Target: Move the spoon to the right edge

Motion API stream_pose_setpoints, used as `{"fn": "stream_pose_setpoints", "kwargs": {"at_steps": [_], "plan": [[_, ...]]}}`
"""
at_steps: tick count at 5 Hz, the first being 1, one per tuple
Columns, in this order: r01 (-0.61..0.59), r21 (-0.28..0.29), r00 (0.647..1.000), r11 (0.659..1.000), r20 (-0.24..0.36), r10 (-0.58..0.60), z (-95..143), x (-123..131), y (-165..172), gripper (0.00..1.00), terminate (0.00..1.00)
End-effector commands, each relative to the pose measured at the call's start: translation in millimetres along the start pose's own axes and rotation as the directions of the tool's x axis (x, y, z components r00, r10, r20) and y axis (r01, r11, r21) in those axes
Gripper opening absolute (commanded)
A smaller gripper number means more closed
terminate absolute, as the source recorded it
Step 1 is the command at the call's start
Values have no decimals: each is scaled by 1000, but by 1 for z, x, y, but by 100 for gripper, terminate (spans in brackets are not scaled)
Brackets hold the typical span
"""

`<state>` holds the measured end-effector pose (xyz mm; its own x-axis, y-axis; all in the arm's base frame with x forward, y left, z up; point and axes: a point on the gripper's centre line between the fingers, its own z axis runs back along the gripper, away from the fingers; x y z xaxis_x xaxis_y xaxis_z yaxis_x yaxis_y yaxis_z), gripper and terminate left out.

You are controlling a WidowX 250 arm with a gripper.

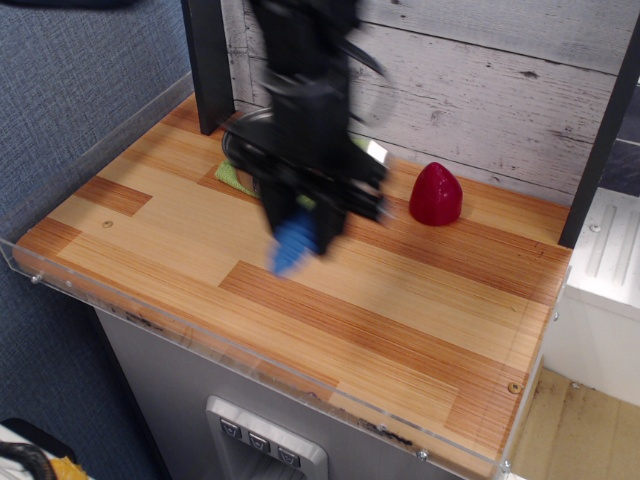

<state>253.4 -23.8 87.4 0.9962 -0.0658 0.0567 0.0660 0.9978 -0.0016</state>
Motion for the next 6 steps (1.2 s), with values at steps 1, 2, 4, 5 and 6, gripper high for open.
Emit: {"fn": "stream_pose_setpoints", "kwargs": {"at_steps": [1,2,4,5,6], "plan": [[11,26,999,1000,34,-12,-22,7,-65,0,0],[-16,37,999,999,45,15,-40,7,-72,0,0],[-51,52,994,997,98,45,-64,23,-73,0,0],[-55,59,995,997,89,50,-79,29,-75,0,0],[-65,42,995,997,74,62,-84,30,-75,0,0]]}}
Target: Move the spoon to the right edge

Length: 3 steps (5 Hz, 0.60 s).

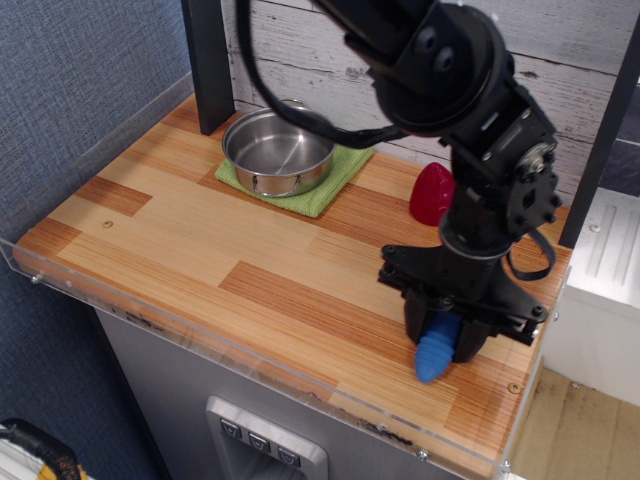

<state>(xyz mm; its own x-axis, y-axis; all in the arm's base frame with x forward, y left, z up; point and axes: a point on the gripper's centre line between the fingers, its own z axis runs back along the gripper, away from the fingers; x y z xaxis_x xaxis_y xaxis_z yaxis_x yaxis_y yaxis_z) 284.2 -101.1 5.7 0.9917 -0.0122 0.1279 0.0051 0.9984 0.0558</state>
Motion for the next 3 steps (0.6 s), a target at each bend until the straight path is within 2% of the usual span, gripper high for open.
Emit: {"fn": "stream_pose_setpoints", "kwargs": {"at_steps": [1,3], "plan": [[-22,-33,999,999,32,24,14,0,2,100,0],[-39,-66,987,997,151,49,70,8,34,100,0]]}}
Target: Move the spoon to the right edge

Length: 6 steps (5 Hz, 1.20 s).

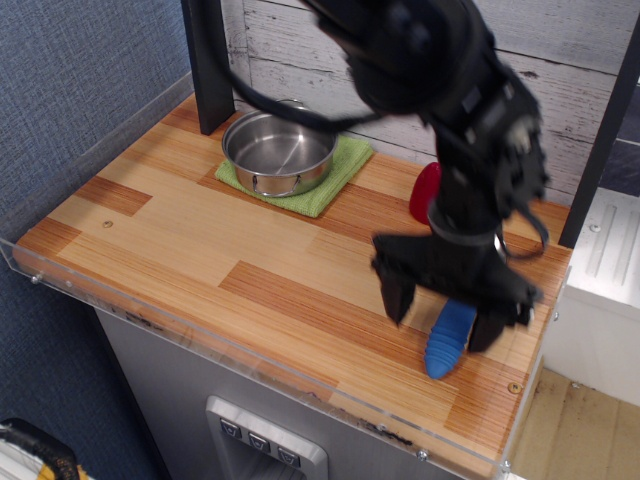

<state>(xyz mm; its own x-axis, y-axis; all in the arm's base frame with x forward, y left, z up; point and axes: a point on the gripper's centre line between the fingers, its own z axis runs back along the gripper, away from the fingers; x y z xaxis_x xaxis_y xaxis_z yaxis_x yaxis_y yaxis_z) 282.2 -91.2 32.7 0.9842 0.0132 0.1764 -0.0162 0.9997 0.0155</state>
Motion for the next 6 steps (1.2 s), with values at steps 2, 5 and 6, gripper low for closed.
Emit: {"fn": "stream_pose_setpoints", "kwargs": {"at_steps": [2,5,6], "plan": [[-80,-35,993,996,89,83,93,-6,95,100,0],[-39,-35,999,999,24,39,84,-1,134,100,0],[38,-16,999,999,-14,-38,78,1,131,100,0]]}}
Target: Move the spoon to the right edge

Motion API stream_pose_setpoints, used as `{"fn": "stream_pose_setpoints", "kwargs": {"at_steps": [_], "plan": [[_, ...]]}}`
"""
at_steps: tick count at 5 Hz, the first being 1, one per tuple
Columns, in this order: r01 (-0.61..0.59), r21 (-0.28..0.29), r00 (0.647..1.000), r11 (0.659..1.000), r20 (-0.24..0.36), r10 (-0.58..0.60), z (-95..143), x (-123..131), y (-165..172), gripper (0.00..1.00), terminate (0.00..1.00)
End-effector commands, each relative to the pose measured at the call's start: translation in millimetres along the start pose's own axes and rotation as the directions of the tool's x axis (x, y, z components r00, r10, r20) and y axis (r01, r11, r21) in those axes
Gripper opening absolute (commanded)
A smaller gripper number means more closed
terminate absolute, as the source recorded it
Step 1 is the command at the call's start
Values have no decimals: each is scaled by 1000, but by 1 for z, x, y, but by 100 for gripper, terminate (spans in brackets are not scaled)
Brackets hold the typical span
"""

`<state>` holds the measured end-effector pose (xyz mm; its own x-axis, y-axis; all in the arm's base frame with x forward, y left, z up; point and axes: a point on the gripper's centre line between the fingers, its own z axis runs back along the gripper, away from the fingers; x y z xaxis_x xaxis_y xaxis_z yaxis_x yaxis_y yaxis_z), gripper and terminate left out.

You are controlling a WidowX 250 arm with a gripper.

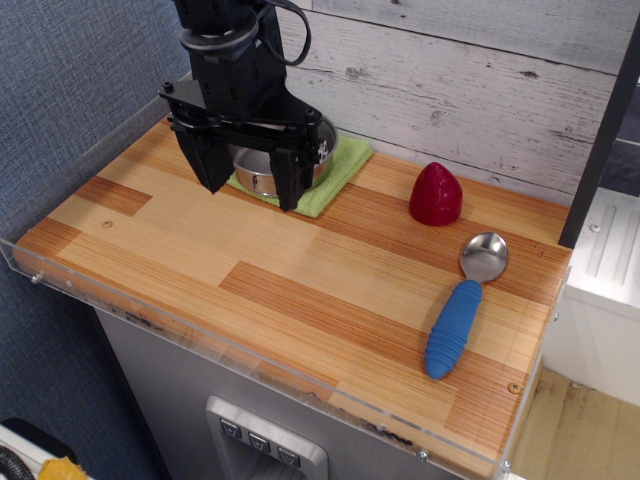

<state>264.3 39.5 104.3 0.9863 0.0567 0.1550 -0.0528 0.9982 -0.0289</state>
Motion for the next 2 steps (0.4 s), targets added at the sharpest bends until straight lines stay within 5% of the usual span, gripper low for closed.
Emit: {"fn": "stream_pose_setpoints", "kwargs": {"at_steps": [1,2], "plan": [[81,23,997,996,5,-81,7,4,-1,100,0],[81,23,997,996,5,-81,7,4,-1,100,100]]}}
